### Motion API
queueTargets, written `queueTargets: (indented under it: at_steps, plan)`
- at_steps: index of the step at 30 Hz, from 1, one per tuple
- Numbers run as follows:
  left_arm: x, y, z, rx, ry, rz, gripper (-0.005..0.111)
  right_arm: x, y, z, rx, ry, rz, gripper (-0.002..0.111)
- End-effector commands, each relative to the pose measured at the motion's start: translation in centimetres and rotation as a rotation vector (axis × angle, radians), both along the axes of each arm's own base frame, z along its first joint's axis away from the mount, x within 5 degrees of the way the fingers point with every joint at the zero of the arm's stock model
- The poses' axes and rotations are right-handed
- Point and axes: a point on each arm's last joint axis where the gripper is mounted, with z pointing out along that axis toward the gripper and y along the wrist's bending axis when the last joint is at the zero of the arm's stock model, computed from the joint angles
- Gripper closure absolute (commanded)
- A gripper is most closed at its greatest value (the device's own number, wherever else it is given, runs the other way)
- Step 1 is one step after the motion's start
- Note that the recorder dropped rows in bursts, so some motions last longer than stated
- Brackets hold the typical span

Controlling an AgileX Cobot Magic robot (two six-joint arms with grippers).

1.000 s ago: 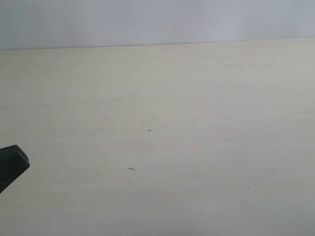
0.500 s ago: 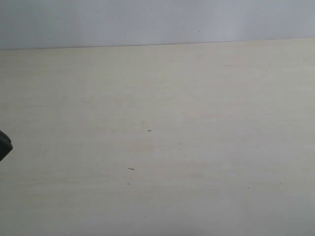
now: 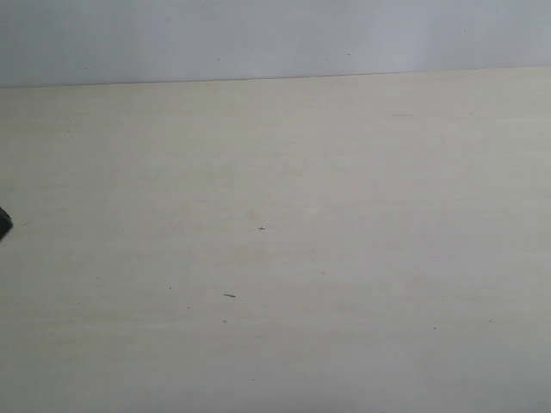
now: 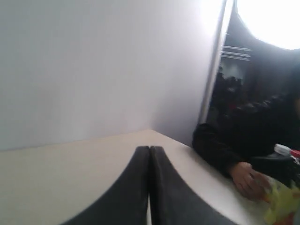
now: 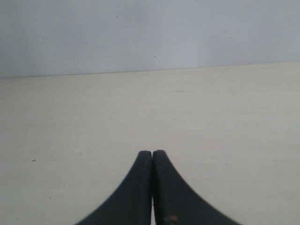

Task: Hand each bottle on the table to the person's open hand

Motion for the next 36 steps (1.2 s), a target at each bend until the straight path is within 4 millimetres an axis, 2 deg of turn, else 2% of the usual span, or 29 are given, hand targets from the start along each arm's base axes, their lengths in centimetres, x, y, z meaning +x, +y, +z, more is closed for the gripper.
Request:
queueTargets:
  at_steps: [1,34,36]
  plan:
    - [1.19,1.31,-0.44,-0.116,0.165,0.163,0.107,-0.01,0.03,-0.07,-0.007,-0.009,0.007,0.108]
    - [1.26,1.39,-0.45,-0.122,0.171,0.174,0.107,-0.01,0.03,-0.07,-0.007,-0.009,0.007,0.108]
    - [1.28,1.42,-0.44,-0.052,0.105,0.194,0.107,-0.01,0.03,-0.07,-0.007,-0.009,0.007,0.108]
